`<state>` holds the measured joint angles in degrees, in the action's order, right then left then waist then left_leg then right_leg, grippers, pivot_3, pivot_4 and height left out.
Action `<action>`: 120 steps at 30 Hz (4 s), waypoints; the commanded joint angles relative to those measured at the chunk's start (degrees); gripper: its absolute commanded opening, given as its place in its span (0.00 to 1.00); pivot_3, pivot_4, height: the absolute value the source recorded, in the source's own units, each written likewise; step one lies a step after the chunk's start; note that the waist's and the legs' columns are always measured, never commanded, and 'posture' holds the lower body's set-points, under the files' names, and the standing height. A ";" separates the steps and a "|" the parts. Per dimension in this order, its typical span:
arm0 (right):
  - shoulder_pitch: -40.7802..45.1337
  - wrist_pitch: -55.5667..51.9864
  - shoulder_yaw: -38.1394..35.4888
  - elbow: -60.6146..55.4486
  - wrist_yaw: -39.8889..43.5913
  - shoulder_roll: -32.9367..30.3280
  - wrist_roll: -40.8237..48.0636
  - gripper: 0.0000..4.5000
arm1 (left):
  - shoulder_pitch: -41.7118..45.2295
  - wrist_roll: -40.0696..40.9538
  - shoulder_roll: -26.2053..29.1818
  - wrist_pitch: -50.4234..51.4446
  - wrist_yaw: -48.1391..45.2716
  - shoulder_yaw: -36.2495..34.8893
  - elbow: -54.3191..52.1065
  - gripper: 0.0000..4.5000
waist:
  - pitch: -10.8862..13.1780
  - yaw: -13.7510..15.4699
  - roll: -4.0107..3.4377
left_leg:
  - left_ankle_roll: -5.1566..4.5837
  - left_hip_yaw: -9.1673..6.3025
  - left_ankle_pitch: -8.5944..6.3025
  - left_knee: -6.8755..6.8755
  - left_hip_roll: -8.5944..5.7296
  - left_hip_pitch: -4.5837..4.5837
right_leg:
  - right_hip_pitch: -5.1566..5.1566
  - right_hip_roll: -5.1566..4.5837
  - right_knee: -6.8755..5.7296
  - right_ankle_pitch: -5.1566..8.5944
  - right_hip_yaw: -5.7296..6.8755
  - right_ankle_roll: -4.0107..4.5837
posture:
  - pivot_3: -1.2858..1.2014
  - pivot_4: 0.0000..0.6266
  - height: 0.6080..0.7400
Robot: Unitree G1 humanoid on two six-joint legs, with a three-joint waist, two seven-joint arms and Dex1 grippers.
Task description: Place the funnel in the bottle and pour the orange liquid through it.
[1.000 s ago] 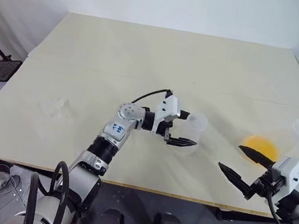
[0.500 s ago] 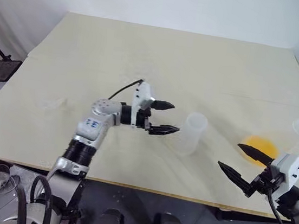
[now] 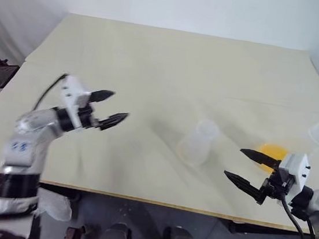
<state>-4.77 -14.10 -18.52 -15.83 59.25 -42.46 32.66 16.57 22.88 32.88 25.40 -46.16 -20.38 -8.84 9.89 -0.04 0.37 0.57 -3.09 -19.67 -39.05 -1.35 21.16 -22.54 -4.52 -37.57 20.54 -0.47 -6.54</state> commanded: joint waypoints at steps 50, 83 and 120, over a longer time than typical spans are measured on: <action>2.26 -7.12 -3.84 -7.22 3.85 -5.10 7.49 1.00 | -10.73 14.08 -6.11 5.85 27.39 -16.31 2.44 1.00 | 0.00 1.26 0.01 | 0.00 -0.07 -0.12 0.06 0.04 0.01 | 0.09 0.00 0.22 0.00 0.09 0.07 | 0.52 0.24 1.00; 6.46 -7.20 -1.71 -4.71 3.93 -5.38 4.38 1.00 | -5.36 15.66 -1.81 7.99 25.58 -16.66 10.91 0.00 | 0.00 1.23 0.01 | 0.01 -0.08 -0.11 0.04 0.04 0.01 | 0.06 0.00 0.19 -0.01 0.11 0.06 | 0.52 0.24 1.00; -6.95 -0.65 -2.91 -14.16 -6.91 4.38 2.33 1.00 | 49.34 -3.17 -4.04 -19.13 -28.27 27.50 31.96 0.00 | 0.07 1.21 0.11 | -0.03 -0.02 -0.09 -0.07 -0.06 0.14 | 0.03 0.10 0.09 -0.04 0.15 -0.01 | 0.52 0.24 1.00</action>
<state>-11.08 -15.96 -19.62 -27.54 53.07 -38.33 34.44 64.74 20.40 29.14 9.02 -73.59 7.64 22.43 9.96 1.16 0.48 0.55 -3.12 -19.76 -39.11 -1.41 21.30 -22.51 -4.43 -37.49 20.51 -0.32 -6.55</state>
